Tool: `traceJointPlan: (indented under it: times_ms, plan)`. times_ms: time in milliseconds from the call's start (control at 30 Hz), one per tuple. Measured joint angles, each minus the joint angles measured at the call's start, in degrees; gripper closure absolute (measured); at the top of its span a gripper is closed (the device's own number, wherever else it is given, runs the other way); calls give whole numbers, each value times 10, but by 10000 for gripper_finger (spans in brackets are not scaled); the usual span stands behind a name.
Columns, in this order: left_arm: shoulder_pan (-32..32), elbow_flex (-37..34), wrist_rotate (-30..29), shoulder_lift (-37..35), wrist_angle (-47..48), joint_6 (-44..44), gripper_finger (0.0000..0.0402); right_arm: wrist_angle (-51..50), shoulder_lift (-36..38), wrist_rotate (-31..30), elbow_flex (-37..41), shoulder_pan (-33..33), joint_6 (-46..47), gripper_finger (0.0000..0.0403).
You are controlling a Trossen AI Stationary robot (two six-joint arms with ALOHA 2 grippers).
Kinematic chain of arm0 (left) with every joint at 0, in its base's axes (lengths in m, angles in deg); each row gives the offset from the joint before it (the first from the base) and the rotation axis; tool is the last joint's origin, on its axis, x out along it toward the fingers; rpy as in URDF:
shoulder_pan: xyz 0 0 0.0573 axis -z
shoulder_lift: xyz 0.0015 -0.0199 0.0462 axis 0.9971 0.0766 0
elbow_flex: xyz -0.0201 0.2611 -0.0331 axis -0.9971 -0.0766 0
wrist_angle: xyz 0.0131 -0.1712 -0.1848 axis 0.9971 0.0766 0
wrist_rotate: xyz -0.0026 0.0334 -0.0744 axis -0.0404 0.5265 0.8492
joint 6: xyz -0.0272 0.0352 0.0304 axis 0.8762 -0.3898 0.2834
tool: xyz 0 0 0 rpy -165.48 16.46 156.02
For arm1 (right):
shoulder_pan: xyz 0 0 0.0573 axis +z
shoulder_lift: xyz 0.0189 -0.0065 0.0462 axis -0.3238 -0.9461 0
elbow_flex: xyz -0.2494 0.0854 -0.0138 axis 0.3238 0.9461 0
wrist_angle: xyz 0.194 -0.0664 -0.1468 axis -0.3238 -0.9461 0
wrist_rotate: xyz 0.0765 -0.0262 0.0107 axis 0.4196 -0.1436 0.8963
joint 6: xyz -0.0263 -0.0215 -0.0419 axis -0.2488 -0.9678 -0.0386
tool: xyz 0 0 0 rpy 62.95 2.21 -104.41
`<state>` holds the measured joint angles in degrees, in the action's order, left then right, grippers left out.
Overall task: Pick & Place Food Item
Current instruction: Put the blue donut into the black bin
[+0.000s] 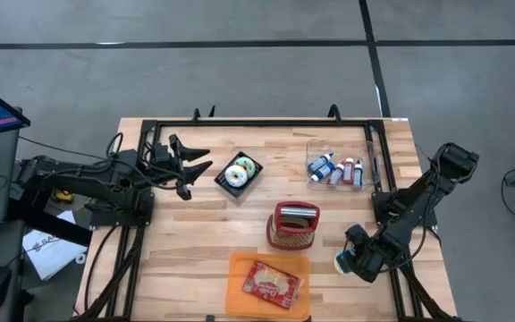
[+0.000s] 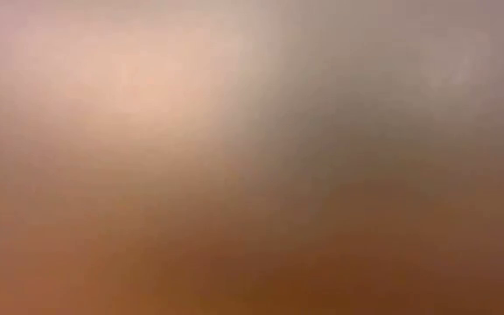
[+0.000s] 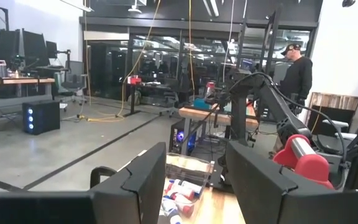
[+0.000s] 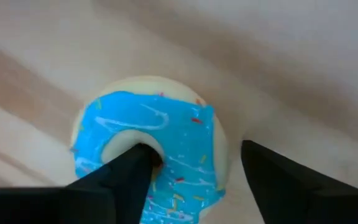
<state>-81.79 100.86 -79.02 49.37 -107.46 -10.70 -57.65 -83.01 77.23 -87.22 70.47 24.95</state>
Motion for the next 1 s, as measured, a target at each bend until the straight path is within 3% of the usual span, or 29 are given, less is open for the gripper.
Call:
traceJointPlan:
  times_ms: [233,433,633,800,1000]
  plan:
    - [0,0,0,0,-3,0,238,-57,61,-89,2,2,14,228]
    - [0,0,0,0,-5,0,238,-136,122,-147,1,-15,39,252]
    - [0,0,0,0,-4,14,238,-90,152,-126,0,-26,-16,250]
    - [0,0,0,0,-4,15,238,-71,107,-69,0,-26,-42,232]
    - [0,0,0,0,-4,15,238,-31,50,-48,0,-27,-32,189]
